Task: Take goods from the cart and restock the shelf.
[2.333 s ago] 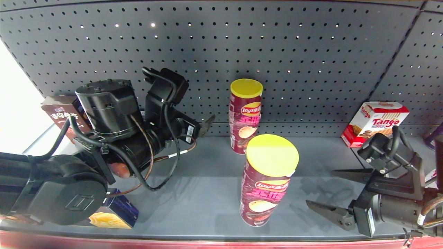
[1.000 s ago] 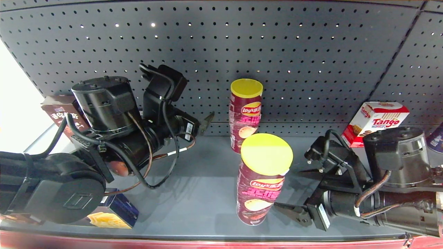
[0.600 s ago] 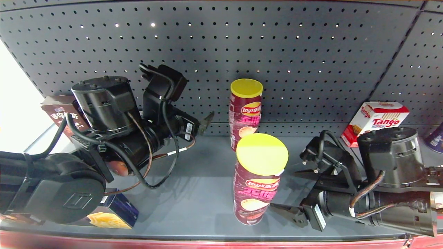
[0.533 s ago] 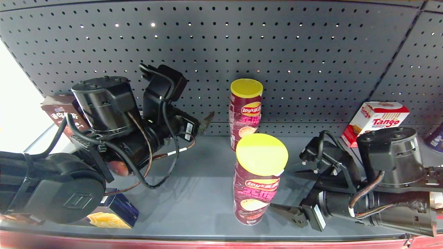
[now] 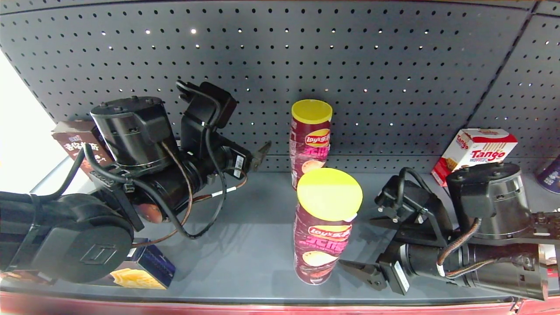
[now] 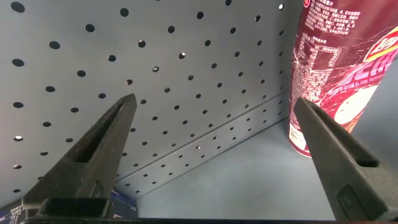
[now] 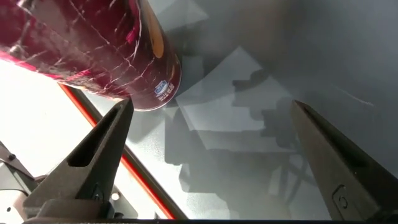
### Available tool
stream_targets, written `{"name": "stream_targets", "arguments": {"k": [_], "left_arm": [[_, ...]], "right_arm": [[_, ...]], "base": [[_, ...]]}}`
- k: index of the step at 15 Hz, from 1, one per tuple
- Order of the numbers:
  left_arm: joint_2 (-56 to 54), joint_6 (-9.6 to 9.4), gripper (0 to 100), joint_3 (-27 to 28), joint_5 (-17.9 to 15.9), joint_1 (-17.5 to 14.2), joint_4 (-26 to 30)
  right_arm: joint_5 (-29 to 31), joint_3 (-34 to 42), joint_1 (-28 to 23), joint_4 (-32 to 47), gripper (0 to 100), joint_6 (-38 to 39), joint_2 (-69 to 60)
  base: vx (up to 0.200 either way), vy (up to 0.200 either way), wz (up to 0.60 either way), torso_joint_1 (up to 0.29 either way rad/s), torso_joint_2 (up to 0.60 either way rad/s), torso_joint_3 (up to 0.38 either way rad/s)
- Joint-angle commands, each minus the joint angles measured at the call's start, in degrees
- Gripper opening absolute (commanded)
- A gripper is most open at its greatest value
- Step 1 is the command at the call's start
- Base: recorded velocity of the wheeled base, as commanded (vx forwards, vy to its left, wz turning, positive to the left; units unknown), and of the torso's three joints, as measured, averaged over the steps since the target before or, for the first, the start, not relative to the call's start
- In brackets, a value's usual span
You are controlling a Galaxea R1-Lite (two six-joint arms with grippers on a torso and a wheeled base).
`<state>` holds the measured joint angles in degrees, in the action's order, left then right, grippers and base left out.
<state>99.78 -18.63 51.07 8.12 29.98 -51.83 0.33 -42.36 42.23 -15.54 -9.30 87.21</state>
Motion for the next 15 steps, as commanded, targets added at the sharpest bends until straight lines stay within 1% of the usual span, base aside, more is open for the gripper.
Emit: {"name": "stream_targets", "arguments": {"k": [1, 5, 8, 10, 15], "left_arm": [[0.06, -0.01, 100, 0.0, 0.05, -0.01, -0.02], [-0.02, -0.01, 100, -0.27, 0.05, -0.01, -0.02], [-0.11, 0.08, 100, -0.44, -0.03, -0.09, -0.02], [0.06, -0.01, 100, 0.0, -0.03, 0.08, -0.02], [-0.02, 0.08, 100, -0.18, -0.03, -0.09, -0.02]], "right_arm": [[0.02, -0.09, 0.05, -0.01, 100, -0.19, 0.24], [0.02, 0.44, -0.04, -0.01, 100, -0.19, -0.38], [-0.07, 2.37, -2.33, 0.07, 100, -0.19, -2.66], [-0.07, 1.14, -2.68, 0.07, 100, -0.19, -1.96], [-0.07, -1.23, -1.36, -0.01, 100, -0.28, 0.85]], "base": [[0.0, 0.0, 0.0, 0.0, 0.0, 0.0], [0.0, 0.0, 0.0, 0.0, 0.0, 0.0], [0.0, 0.0, 0.0, 0.0, 0.0, 0.0], [0.0, 0.0, 0.0, 0.0, 0.0, 0.0], [0.0, 0.0, 0.0, 0.0, 0.0, 0.0]]}}
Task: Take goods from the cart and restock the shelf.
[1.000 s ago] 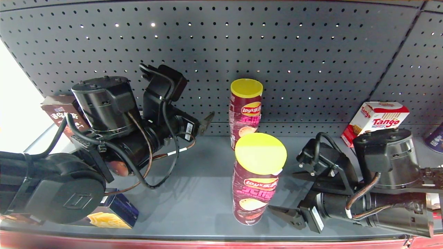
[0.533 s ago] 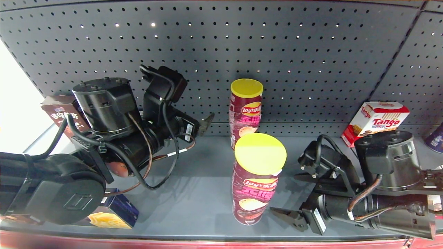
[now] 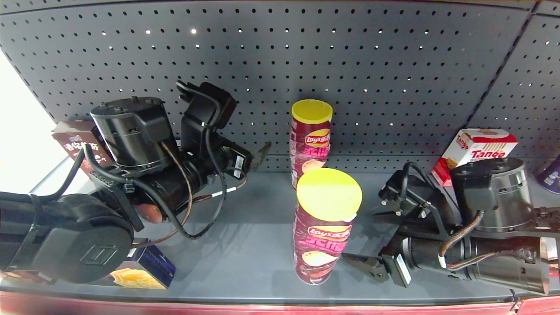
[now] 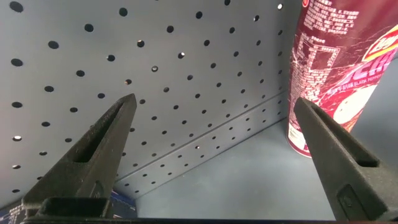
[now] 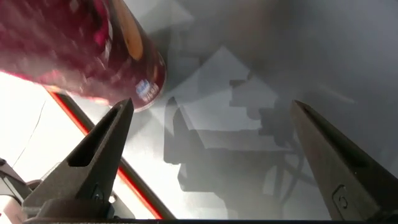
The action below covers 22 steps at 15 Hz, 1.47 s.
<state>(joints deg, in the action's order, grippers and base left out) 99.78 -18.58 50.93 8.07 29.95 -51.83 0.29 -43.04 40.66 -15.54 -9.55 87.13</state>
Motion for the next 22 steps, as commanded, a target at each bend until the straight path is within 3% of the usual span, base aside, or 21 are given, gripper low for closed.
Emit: {"name": "stream_targets", "arguments": {"k": [1, 5, 7, 13, 15, 17, 19, 21, 22], "left_arm": [[-0.02, 0.03, 100, 0.04, 0.02, 0.02, -0.02], [-0.02, 0.03, 100, -0.04, 0.1, -0.07, -0.02], [-0.2, 0.03, 100, -0.13, 0.1, -0.07, -0.02], [-6.0, 0.03, 100, -4.7, 0.02, -2.53, 0.15], [-8.64, 0.03, 100, -7.07, 0.02, -2.62, 0.24], [-9.43, 0.03, 100, -7.51, -0.07, -2.62, 0.42], [-10.83, 0.03, 100, -7.95, -0.07, -2.53, 0.77], [-11.89, 0.03, 100, -7.95, -0.16, -2.44, 0.95], [-12.86, -0.05, 100, -8.04, -0.16, -2.44, 1.21]], "right_arm": [[0.06, -1.25, 0.39, -0.01, 100, -0.03, 1.56], [0.06, -0.9, 0.13, -0.01, 100, 0.05, 1.12], [0.15, -0.11, -2.77, -0.01, 100, 0.14, -2.58], [0.23, 2.18, -22.9, -0.01, 100, 0.4, -25.51], [1.64, 4.99, -27.03, -0.01, 100, 0.32, -34.83], [3.93, 7.45, -27.56, 0.25, 100, 0.14, -39.84], [6.83, 18.61, -27.03, 1.22, 100, -0.03, -56.98], [6.04, 25.55, -26.68, 7.02, 100, 0.23, -68.76], [5.86, 28.81, -26.33, 14.22, 100, 0.93, -78.16]], "base": [[0.0, 0.0, 0.0, 0.0, 0.0, 0.0], [0.0, 0.0, 0.0, 0.0, 0.0, 0.0], [0.0, 0.0, 0.0, 0.0, 0.0, 0.0], [0.0, 0.0, 0.0, 0.0, 0.0, 0.0], [0.0, 0.0, 0.0, 0.0, 0.0, 0.0], [0.0, 0.0, 0.0, 0.0, 0.0, 0.0], [0.0, 0.0, 0.0, 0.0, 0.0, 0.0], [0.0, 0.0, 0.0, 0.0, 0.0, 0.0], [0.0, 0.0, 0.0, 0.0, 0.0, 0.0]]}}
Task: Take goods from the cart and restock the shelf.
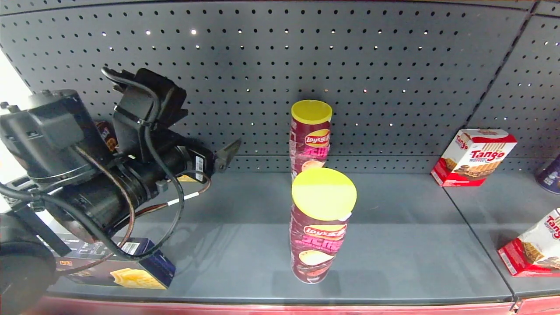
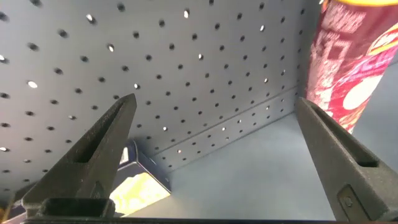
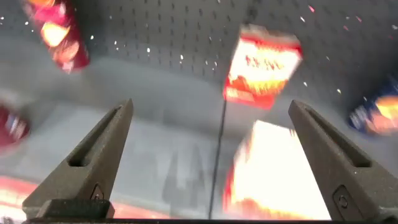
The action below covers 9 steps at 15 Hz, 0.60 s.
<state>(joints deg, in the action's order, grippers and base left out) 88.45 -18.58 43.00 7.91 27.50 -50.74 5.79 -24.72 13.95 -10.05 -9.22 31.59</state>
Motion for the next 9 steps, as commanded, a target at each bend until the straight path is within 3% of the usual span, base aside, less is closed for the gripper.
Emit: {"name": "stream_targets", "arguments": {"k": [1, 4, 9], "left_arm": [[-2.32, -0.05, 100, -0.19, 0.0, 0.1, 0.38], [-5.84, 0.03, 100, -1.6, 0.0, -0.08, 0.55], [-10.23, 0.03, 100, -5.29, 0.17, -0.17, 0.55]], "right_arm": [[0.19, 13.56, 0.64, 12.42, 100, 3.15, -26.66], [-1.84, 24.72, 0.82, 2.75, 100, 8.25, -26.31], [-3.33, 24.55, 1.52, 10.84, 100, 8.6, -26.22]], "base": [[0.0, 0.0, 0.0, 0.0, 0.0, 0.0], [0.0, 0.0, 0.0, 0.0, 0.0, 0.0], [0.0, 0.0, 0.0, 0.0, 0.0, 0.0]]}}
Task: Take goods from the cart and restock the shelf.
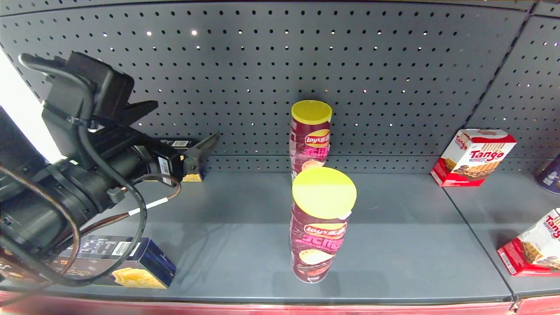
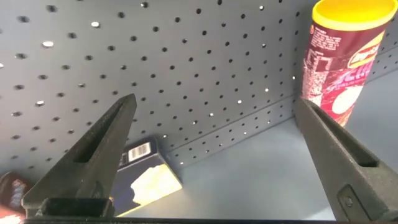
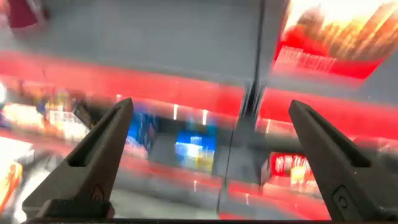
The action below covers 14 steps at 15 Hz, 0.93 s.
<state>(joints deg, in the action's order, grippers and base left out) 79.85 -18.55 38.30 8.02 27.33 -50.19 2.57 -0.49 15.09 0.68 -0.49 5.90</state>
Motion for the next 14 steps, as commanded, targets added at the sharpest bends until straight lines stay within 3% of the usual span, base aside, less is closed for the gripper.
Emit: {"name": "stream_targets", "arguments": {"k": [1, 2, 5, 6, 8, 14], "left_arm": [[-2.24, -0.08, 100, -0.69, 0.06, 0.0, 0.09], [-2.5, 0.01, 100, -0.95, 0.06, 0.0, 0.0], [-4.44, -0.17, 100, -1.92, 0.24, 0.0, 0.09], [-4.61, -0.17, 100, -2.09, 0.33, -0.09, 0.09], [-5.84, -0.17, 100, -2.0, 0.59, 0.0, 1.59], [-7.87, -0.52, 100, -2.0, 2.35, 0.71, 2.55]], "right_arm": [[-0.11, 0.4, 1.52, -0.07, 100, -0.04, -0.28], [-0.11, 0.4, 0.11, -0.07, 100, 0.05, 0.52], [-0.11, 0.4, -13.86, -0.07, 100, -0.04, 5.35], [-0.29, 0.4, -15.8, -0.16, 100, -0.04, 4.21], [-1.87, 0.4, -13.42, -0.16, 100, 0.22, -2.12], [-1.96, 0.4, -15.09, -0.24, 100, 0.66, -5.64]], "base": [[0.0, 0.0, 0.0, 0.0, 0.0, 0.0], [0.0, 0.0, 0.0, 0.0, 0.0, 0.0], [0.0, 0.0, 0.0, 0.0, 0.0, 0.0], [0.0, 0.0, 0.0, 0.0, 0.0, 0.0], [0.0, 0.0, 0.0, 0.0, 0.0, 0.0], [0.0, 0.0, 0.0, 0.0, 0.0, 0.0]]}}
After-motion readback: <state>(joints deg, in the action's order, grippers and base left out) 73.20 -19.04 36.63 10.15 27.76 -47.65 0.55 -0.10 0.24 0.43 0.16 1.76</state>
